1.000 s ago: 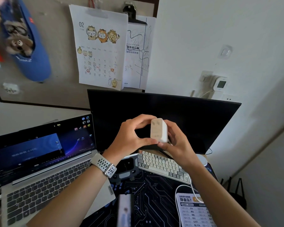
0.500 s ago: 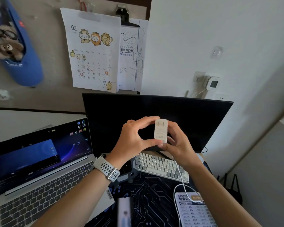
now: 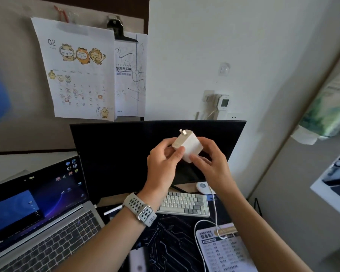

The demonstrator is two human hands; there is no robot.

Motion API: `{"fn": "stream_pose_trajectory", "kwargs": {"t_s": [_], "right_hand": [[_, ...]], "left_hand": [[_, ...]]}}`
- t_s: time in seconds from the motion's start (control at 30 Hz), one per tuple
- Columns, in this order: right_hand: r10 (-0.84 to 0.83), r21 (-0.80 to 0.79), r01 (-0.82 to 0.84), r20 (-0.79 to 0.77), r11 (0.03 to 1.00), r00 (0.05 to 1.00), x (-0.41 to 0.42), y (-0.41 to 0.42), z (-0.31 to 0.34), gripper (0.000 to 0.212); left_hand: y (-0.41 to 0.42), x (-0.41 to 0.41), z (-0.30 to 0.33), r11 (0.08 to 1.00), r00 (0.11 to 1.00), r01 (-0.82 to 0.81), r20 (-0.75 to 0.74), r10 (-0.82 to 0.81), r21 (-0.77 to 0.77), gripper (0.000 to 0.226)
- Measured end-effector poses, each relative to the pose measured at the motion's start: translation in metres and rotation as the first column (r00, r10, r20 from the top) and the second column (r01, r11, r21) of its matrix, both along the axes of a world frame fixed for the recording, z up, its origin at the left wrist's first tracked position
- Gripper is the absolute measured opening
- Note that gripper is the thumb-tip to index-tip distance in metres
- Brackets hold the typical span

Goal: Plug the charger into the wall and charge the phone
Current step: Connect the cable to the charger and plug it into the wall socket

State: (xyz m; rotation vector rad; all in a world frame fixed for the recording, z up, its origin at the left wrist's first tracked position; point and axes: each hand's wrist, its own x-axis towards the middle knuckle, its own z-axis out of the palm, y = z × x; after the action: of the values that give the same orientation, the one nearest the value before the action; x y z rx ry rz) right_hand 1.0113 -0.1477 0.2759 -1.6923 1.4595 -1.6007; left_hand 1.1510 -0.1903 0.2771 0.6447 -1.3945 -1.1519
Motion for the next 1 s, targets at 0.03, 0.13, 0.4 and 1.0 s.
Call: {"fn": "stream_pose_trajectory", "kwargs": {"t_s": [0.03, 0.13, 0.4, 1.0], "right_hand": [[0.035, 0.011, -0.035, 0.028, 0.999, 0.999, -0.008, 0.002, 0.004, 0.032], [0.068, 0.067, -0.072, 0.056, 0.995, 0.996, -0.032, 0.005, 0.013, 0.032], [-0.135, -0.029, 0.136, 0.042, 0.99, 0.99, -0.087, 0.002, 0.013, 0.022], [-0.503, -0.184, 0.502, 0.04, 0.845, 0.863, -0.286, -0.023, 0.017, 0.019]], "left_hand": [[-0.001, -0.004, 0.001, 1.0, 1.0, 0.01, -0.002, -0.01, 0.008, 0.02], [-0.003, -0.02, 0.002, 0.999, 1.0, 0.027, -0.003, -0.027, 0.02, 0.021], [-0.012, -0.091, 0.011, 0.993, 1.0, -0.026, 0.01, 0.025, 0.112, 0.017], [-0.017, -0.341, 0.038, 0.859, 0.979, 0.163, 0.027, -0.201, 0.485, 0.036]]}}
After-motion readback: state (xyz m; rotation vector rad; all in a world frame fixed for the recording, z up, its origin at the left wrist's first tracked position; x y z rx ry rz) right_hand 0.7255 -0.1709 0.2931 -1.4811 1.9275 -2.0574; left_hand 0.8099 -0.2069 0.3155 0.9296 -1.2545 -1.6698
